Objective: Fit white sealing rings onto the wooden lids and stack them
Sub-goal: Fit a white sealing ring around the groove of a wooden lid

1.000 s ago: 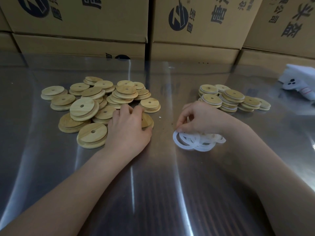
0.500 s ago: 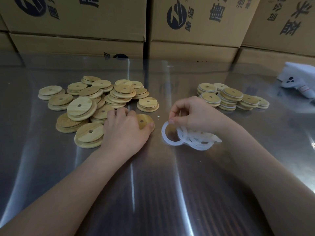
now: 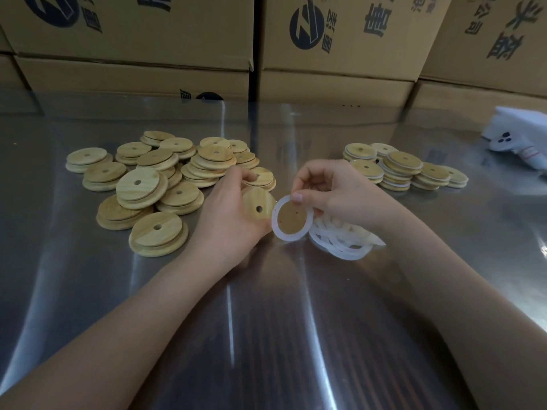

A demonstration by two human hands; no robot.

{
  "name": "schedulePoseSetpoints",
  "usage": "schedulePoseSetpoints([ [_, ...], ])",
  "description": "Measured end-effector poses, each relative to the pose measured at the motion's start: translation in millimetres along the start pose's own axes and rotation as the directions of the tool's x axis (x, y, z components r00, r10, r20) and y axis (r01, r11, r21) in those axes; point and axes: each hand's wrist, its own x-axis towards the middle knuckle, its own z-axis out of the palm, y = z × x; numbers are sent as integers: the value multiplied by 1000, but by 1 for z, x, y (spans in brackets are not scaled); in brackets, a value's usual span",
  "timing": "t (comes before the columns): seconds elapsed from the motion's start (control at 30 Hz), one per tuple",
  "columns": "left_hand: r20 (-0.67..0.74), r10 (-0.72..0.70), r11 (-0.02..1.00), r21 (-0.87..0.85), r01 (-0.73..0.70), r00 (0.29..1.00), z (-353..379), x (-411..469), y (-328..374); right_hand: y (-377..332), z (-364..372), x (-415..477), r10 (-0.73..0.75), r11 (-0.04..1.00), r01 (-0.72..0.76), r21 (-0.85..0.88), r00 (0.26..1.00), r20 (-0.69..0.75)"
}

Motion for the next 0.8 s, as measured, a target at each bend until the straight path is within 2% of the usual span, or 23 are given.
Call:
schedulePoseSetpoints([
  [0.17,30,-103,979,-175,107,994,-1,0,-2,2,1,1,-35,994,37,99,999,-14],
  [0.3,60,-167,913,-369,177,984,-2,2,-2,0,2,1,-63,978,68,198,998,-31],
  [0.47,228,-245,672,-661,334,943,-5,0,2,-2,1,0,-63,960,70,271,997,-34],
  [0.67,396,-274,439,-759,480,877,-6,2,6,-5,2,0,-48,952,62,300,997,-54],
  [0.73,432,-274,402,-760,510,859,-5,3,6,-5,3,0,-43,953,57,296,998,-56],
  [0.8,441,-258,421,-750,511,860,-6,3,6,-5,5,0,-33,955,48,292,998,-57],
])
